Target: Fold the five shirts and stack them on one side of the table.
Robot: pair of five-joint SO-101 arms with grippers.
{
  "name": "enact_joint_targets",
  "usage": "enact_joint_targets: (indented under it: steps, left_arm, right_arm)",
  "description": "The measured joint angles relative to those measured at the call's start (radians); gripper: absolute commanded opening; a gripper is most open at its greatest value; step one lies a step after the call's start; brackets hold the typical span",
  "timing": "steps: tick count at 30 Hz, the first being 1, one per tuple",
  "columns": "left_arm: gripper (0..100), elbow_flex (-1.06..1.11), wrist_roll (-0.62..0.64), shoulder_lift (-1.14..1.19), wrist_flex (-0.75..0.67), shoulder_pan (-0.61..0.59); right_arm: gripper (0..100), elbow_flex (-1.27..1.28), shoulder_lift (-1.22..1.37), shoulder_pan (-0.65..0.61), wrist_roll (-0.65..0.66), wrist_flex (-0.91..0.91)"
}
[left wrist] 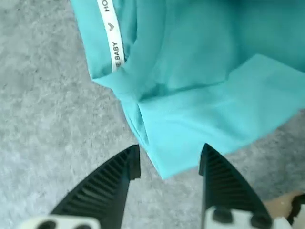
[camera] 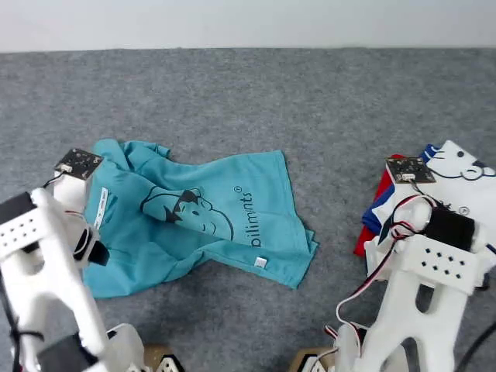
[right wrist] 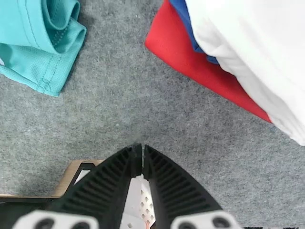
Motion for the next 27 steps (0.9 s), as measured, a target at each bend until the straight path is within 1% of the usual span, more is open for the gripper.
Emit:
enact_joint_targets:
  steps: [9,12,17,22,27]
  left_arm:
    - [21,0.0,0.0,0.213,-0.16,0.0]
    - [21,0.0,0.0,0.272,-0.18,0.009]
    - [21,-0.002,0.0,0.35,-0.183,0.035]
    - [13,-0.009,0.0,0.382,-0.189,0.043]
    - [6,-0.011,0.0,0.382,-0.189,0.048]
  right_arm:
    - [1.1,0.0,0.0,0.0,0.0,0.0]
    - [0.9,0.0,0.0,-0.008,-0.002,0.0]
    - [0.9,0.0,0.0,-0.071,-0.002,0.0]
    - [0.9,0.0,0.0,-0.141,0.0,0.0]
    - [0.9,0.0,0.0,-0.15,0.0,0.0]
